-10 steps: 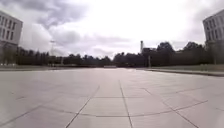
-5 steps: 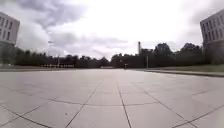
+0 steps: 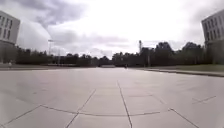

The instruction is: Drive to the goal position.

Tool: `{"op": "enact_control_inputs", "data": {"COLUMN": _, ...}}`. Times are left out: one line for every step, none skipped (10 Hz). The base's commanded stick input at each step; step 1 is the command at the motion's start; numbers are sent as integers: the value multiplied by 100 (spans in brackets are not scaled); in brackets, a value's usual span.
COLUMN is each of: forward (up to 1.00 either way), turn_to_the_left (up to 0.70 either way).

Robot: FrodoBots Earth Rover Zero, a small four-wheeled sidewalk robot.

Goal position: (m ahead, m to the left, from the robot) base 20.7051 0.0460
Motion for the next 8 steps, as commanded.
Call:
{"op": "enact_control_inputs", "data": {"forward": 70, "turn_to_the_left": 0}}
{"op": "enact_control_inputs", "data": {"forward": 70, "turn_to_the_left": 0}}
{"op": "enact_control_inputs", "data": {"forward": 70, "turn_to_the_left": -1}}
{"op": "enact_control_inputs", "data": {"forward": 70, "turn_to_the_left": -11}}
{"op": "enact_control_inputs", "data": {"forward": 70, "turn_to_the_left": -8}}
{"op": "enact_control_inputs", "data": {"forward": 70, "turn_to_the_left": 0}}
{"op": "enact_control_inputs", "data": {"forward": 70, "turn_to_the_left": 0}}
{"op": "enact_control_inputs", "data": {"forward": 70, "turn_to_the_left": 0}}
